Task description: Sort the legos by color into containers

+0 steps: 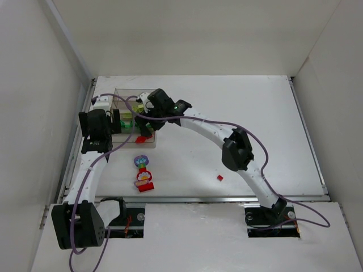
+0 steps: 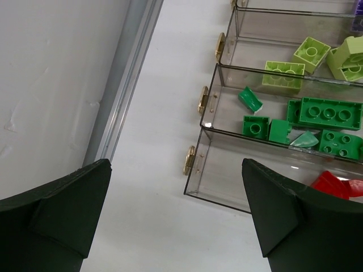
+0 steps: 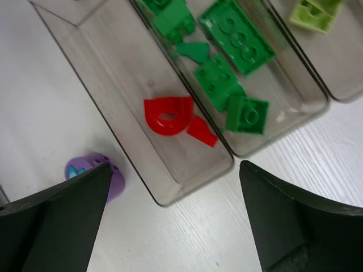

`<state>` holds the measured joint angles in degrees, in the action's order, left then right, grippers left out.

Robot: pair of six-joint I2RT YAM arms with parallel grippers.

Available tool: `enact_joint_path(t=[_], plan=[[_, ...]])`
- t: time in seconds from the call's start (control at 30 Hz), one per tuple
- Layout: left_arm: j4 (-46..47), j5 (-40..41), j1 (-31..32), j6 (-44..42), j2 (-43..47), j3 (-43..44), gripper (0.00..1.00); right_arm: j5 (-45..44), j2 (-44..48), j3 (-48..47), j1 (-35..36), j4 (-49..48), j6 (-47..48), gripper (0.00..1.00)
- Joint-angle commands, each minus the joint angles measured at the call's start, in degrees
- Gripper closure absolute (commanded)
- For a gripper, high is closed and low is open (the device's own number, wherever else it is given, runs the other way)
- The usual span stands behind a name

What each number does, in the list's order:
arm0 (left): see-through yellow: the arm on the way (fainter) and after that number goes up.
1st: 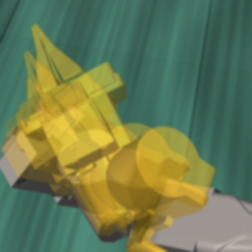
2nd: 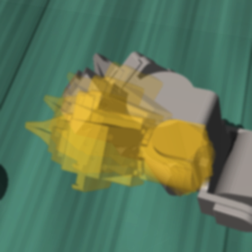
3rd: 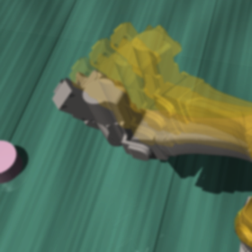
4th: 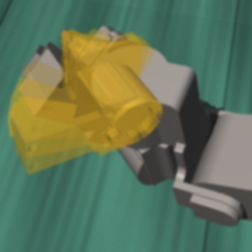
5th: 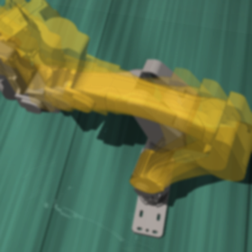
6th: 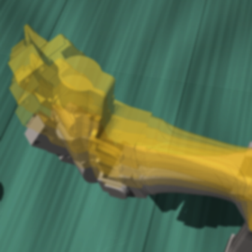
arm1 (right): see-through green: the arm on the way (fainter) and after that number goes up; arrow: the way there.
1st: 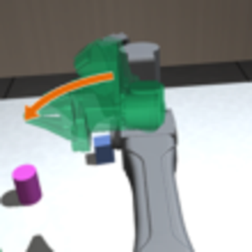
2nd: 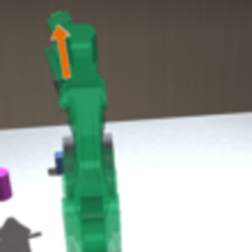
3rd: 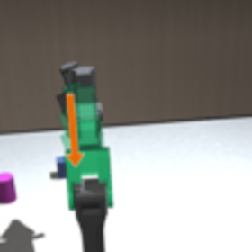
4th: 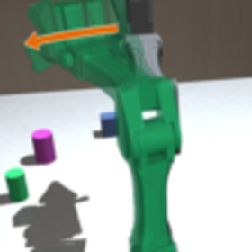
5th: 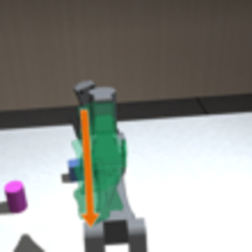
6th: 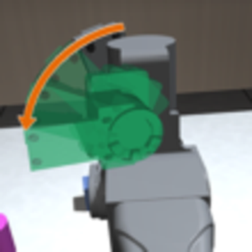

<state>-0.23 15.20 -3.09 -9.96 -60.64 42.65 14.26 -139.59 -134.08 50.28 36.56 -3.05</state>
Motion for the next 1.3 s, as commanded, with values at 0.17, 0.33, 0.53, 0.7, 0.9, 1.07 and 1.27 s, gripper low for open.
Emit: enact_joint_path(t=[0.17,0.33,0.53,0.7,0.9,1.07,1.27], plan=[[2.3,-0.8,-0.1,1.2,1.3,-1.6,0.0,-21.7,25.1,25.4,0.3,10.9,3.4,0.0],[3.4,-1.8,-0.1,1.7,1.3,-2.2,0.0,-23.0,38.1,46.9,0.3,19.2,-5.8,0.0],[3.9,-2.4,-0.1,1.7,1.3,-2.2,0.0,-16.3,38.0,57.7,-5.1,24.7,-10.2,0.0],[3.9,-2.4,-0.1,1.7,1.3,-2.2,0.0,-14.3,35.4,61.0,-5.1,26.6,-13.0,0.09],[3.9,-2.4,-0.1,1.7,1.3,-2.2,0.0,-13.3,34.3,65.2,-5.1,25.3,-13.6,0.24],[3.9,-2.4,-0.1,1.2,1.3,-2.2,0.0,-13.3,31.7,65.2,-5.1,22.5,-13.6,0.41],[3.9,-2.4,-0.1,0.6,1.3,-2.2,0.0,-14.5,29.9,65.1,-5.1,20.8,-13.0,0.44]])
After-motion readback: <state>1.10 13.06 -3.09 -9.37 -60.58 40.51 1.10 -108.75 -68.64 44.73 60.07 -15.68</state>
